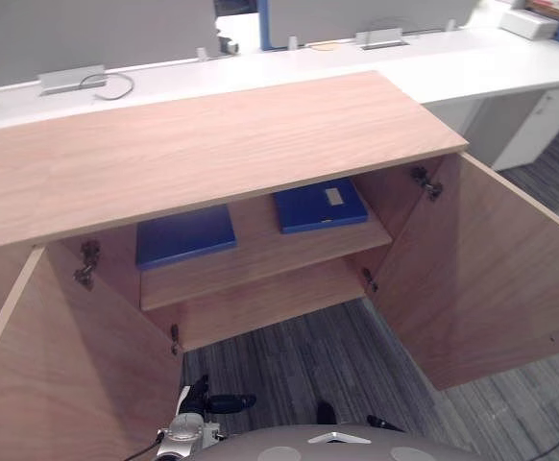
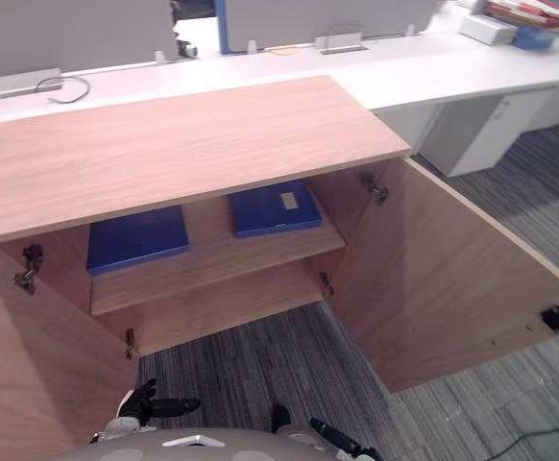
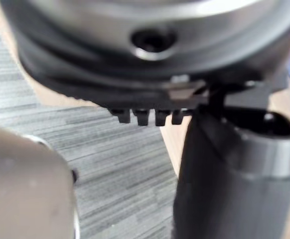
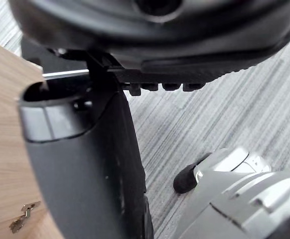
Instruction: Walk over to the cabinet, pick up the folder, carry it to the office cabinet, place the folder inside the office cabinet, then close the office cabinet door
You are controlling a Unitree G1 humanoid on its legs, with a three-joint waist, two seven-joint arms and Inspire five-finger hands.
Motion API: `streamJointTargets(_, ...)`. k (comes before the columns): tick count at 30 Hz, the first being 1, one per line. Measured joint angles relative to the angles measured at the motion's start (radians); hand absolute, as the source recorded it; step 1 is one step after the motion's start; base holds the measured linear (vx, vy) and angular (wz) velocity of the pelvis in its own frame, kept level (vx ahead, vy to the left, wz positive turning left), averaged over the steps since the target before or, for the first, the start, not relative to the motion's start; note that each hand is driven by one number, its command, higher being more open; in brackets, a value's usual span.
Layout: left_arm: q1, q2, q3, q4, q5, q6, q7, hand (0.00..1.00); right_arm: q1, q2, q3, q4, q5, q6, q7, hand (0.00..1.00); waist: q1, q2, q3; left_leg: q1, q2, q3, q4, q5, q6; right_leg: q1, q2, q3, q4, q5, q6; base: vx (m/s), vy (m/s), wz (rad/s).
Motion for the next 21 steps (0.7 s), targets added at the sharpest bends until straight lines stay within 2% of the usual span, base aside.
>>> streamJointTargets(1,0.0,-0.018,0.022,-0.002,-0.005,-0.005,0.004,1.0,-0.01,-0.004,-0.021,0.0,0.0,0.0,-0.003,1.0,0.013,0.022,0.007,-0.004,-0.004,-0.082,0.018,-0.024,-0.009,-0.02,0.013,0.041,0.012,0.003,0.002,-0.04,0.071,-0.84)
streamJointTargets(3,0.003,-0.037,0.052,-0.005,-0.006,-0.007,0.008,1.0,-0.014,-0.01,-0.035,-0.004,0.002,-0.001,-0.005,1.0,0.009,0.042,0.014,0.001,-0.01,-0.147,0.015,-0.059,-0.014,-0.044,0.027,0.079,0.02,0.009,0.011,-0.05,0.113,-0.74)
streamJointTargets(4,0.004,-0.042,0.053,-0.008,-0.005,-0.007,0.007,1.0,-0.014,-0.01,-0.037,-0.006,0.002,-0.001,-0.005,1.0,0.009,0.046,0.015,0.002,-0.005,-0.141,0.005,-0.075,-0.012,-0.054,0.034,0.087,0.024,0.01,0.013,-0.06,0.144,-0.65)
streamJointTargets(5,0.004,-0.046,0.069,-0.015,-0.005,-0.006,0.001,1.0,-0.013,-0.003,-0.038,-0.011,0.001,-0.001,-0.007,1.0,0.009,0.04,0.017,0.005,0.006,-0.114,-0.009,-0.1,-0.009,-0.072,0.046,0.107,0.027,0.016,0.019,-0.05,0.096,-0.73)
streamJointTargets(9,0.025,-0.046,0.127,-0.052,-0.005,-0.01,0.004,1.0,0.003,0.021,-0.01,-0.046,0.011,-0.011,-0.012,1.0,0.014,0.015,0.027,0.038,0.008,0.012,-0.014,-0.122,0.002,-0.091,0.052,0.175,0.034,0.028,0.018,-0.02,0.088,-0.86)
streamJointTargets(15,0.021,-0.058,0.128,-0.053,0.001,-0.011,-0.009,1.0,0.021,0.021,0.01,-0.08,0.022,-0.017,-0.004,1.0,0.012,0.03,0.046,0.097,0.013,0.153,-0.031,-0.146,0.0,-0.131,0.087,0.239,0.086,0.047,0.034,0.08,0.078,-0.74)
streamJointTargets(16,0.019,-0.059,0.129,-0.054,0.001,-0.012,-0.011,1.0,0.023,0.021,0.018,-0.081,0.033,-0.017,-0.003,1.0,0.012,0.032,0.051,0.105,0.018,0.187,-0.032,-0.146,0.0,-0.149,0.102,0.207,0.11,0.052,0.028,0.07,0.035,-0.73)
streamJointTargets(17,0.02,-0.063,0.13,-0.058,0.001,-0.012,-0.012,1.0,0.023,0.021,0.018,-0.089,0.045,-0.017,-0.001,1.0,0.017,0.041,0.055,0.105,0.031,0.224,-0.031,-0.144,0.003,-0.169,0.105,0.114,0.132,0.059,-0.006,0.06,0.017,-0.66)
streamJointTargets(18,0.022,-0.064,0.13,-0.059,0.002,-0.013,-0.013,1.0,0.024,0.022,0.015,-0.096,0.049,-0.017,-0.001,1.0,0.015,0.052,0.062,0.106,0.036,0.242,-0.032,-0.144,0.004,-0.176,0.099,0.03,0.153,0.035,-0.042,0.06,-0.014,-0.57)
streamJointTargets(19,0.023,-0.073,0.141,-0.064,0.001,-0.012,-0.015,1.0,0.025,0.022,-0.006,-0.109,0.05,-0.013,0.0,1.0,0.013,0.059,0.069,0.126,0.041,0.273,-0.035,-0.145,0.004,-0.213,0.049,-0.202,0.298,-0.077,-0.116,0.09,-0.028,-0.37)
streamJointTargets(20,0.026,-0.086,0.163,-0.071,0.001,-0.011,-0.015,1.0,0.04,0.031,-0.031,-0.117,0.058,-0.014,0.0,1.0,0.011,0.07,0.078,0.149,0.044,0.301,-0.033,-0.145,0.004,-0.221,-0.016,-0.376,0.427,-0.148,-0.154,0.11,-0.029,-0.36)
streamJointTargets(21,0.029,-0.091,0.171,-0.077,0.0,-0.01,-0.012,1.0,0.051,0.038,-0.045,-0.122,0.063,-0.015,0.0,1.0,0.013,0.072,0.079,0.163,0.043,0.314,-0.031,-0.145,0.003,-0.219,-0.042,-0.436,0.461,-0.169,-0.17,0.13,-0.04,-0.37)
